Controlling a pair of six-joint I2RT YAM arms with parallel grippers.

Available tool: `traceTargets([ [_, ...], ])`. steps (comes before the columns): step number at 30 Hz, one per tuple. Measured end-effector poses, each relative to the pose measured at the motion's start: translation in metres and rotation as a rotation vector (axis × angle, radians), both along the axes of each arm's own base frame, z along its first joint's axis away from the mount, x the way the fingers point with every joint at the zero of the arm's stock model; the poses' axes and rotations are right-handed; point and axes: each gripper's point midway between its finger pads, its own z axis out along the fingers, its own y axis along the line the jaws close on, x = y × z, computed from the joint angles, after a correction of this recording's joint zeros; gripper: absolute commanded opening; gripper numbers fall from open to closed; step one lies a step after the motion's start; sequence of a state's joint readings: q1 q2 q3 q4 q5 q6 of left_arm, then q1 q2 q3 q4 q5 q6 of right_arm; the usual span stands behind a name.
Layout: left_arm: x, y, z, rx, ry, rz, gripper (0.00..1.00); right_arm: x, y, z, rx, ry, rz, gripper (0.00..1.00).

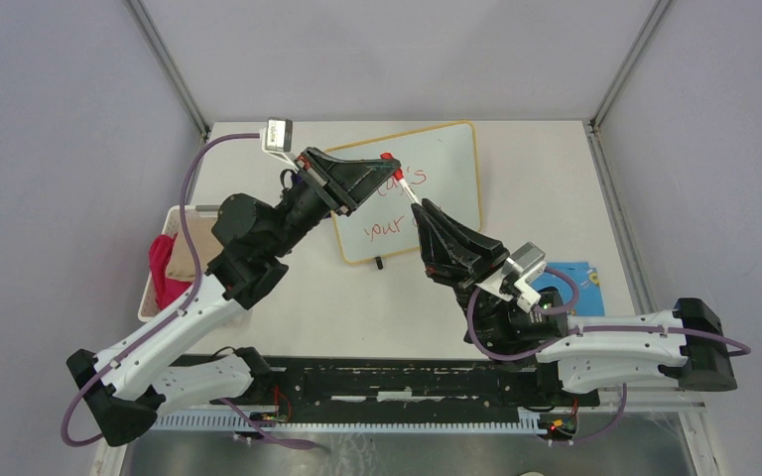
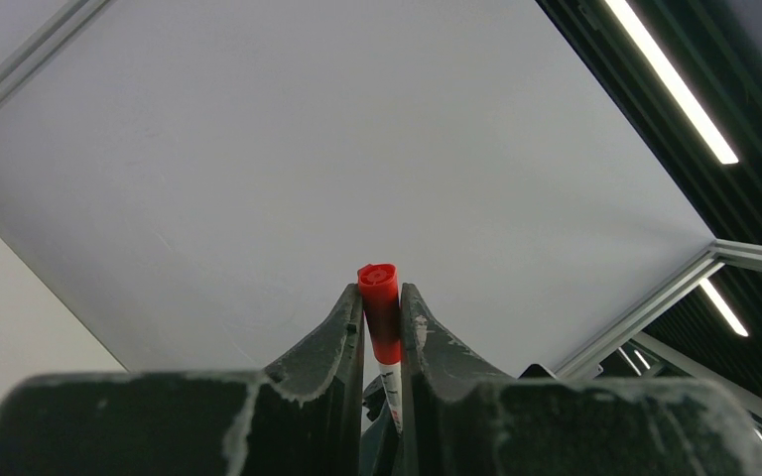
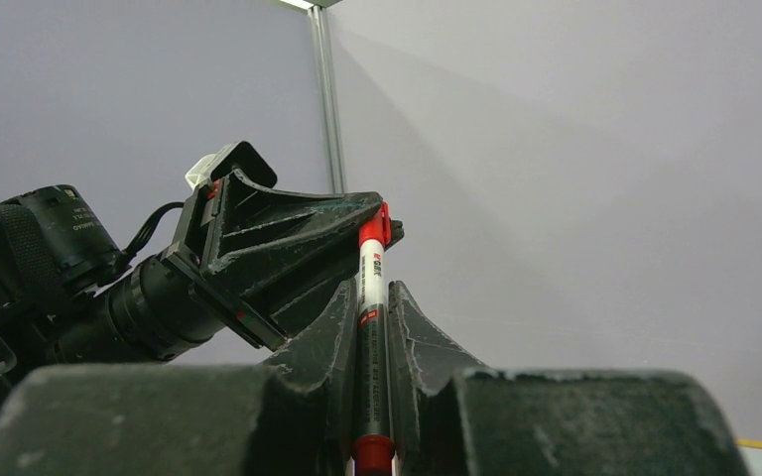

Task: Write a sentence on the whiteboard
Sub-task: Close the whiteboard marker at the center of the board.

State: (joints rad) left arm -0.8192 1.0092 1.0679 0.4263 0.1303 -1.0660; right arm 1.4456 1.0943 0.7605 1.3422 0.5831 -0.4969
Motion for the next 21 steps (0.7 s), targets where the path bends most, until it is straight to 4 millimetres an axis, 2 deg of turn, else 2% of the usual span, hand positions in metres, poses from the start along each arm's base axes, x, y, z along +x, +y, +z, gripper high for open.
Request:
traceTargets([
  [21, 0.0008, 0.0015, -0.0067, -0.024, -0.012, -0.005, 0.02, 0.0036, 0.0042, -0.0058, 0.0, 0.011, -0.022, 0.0],
])
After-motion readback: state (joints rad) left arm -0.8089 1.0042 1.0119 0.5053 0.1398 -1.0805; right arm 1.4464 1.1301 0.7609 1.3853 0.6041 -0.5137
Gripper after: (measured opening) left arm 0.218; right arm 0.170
